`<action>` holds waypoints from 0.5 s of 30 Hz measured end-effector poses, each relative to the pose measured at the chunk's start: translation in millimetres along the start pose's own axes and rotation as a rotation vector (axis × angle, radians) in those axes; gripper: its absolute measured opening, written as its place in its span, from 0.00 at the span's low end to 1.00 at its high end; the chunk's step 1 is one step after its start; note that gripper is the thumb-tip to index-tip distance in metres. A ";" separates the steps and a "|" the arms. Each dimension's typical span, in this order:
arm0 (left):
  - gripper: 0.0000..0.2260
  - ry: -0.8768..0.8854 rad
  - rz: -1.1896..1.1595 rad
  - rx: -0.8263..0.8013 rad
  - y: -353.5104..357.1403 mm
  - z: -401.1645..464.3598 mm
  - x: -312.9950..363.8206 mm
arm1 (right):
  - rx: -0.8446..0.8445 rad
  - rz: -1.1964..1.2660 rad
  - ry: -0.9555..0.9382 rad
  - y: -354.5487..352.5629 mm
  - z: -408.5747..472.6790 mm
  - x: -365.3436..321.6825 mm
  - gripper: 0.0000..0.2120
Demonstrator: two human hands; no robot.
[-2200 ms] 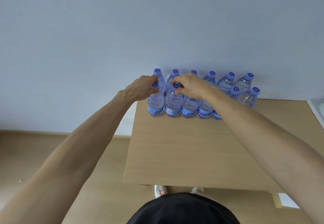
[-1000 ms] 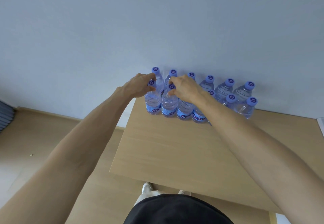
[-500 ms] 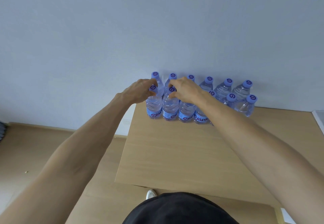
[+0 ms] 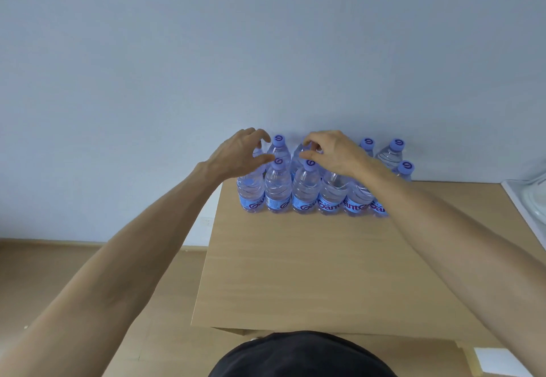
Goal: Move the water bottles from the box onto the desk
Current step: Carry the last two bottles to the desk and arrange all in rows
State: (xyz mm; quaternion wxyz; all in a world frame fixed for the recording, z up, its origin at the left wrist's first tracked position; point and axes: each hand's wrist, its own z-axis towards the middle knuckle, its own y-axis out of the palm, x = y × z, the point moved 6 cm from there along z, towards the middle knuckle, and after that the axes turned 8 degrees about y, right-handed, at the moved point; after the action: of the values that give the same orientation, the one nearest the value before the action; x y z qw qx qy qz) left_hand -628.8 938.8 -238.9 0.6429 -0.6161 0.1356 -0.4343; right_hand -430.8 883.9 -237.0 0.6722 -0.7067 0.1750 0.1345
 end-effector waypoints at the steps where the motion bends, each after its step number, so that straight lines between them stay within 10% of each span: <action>1: 0.17 0.058 -0.004 0.009 2.5 5.5 12.3 | 0.019 -0.006 0.014 -6.6 -3.8 10.1 0.16; 15: 0.10 0.084 0.169 -0.320 66.8 53.3 75.2 | -0.100 -0.165 0.124 -11.1 -35.1 63.6 0.19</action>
State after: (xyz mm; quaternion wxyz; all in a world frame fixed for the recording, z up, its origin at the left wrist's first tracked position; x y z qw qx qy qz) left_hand -520.7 911.0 -261.7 0.5646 -0.6784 0.2810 -0.3768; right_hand -370.2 845.1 -251.9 0.6329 -0.7582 0.1505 0.0431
